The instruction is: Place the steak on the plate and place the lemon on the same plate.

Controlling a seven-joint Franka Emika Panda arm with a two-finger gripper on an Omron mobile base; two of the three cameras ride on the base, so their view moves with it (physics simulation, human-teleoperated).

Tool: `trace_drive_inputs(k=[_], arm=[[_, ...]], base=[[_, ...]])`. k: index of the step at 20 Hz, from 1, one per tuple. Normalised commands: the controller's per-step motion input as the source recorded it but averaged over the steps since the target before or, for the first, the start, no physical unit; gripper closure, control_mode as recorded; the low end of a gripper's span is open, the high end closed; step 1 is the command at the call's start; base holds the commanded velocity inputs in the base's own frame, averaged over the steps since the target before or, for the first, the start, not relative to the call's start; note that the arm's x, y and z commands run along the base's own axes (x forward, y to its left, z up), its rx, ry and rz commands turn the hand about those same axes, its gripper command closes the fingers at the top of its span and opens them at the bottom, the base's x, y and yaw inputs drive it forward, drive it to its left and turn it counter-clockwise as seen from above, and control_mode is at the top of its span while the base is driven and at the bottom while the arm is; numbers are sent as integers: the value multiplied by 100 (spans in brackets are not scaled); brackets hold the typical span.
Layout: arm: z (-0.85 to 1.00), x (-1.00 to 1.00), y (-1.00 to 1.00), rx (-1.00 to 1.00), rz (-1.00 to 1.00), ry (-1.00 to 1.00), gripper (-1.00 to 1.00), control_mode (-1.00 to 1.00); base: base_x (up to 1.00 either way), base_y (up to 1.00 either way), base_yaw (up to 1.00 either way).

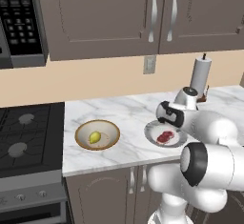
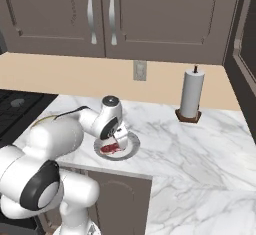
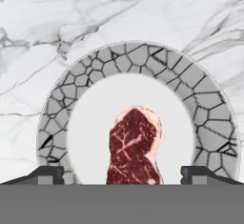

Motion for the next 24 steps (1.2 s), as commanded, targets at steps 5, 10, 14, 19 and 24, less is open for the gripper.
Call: trace_drive_inputs(k=[5, 10, 14, 19, 24], arm=[[71, -21, 17, 1, 0, -5, -100, -100], [36, 0, 50, 0, 4, -2, -100, -100], [18, -4, 55, 0, 14, 0, -100, -100], [9, -22, 45, -1, 31, 0, -100, -100], [3, -1, 80, -7, 33, 0, -100, -100]], base=[[0, 0, 0], [0, 0, 0], [0, 0, 0], [0, 0, 0], [0, 0, 0]])
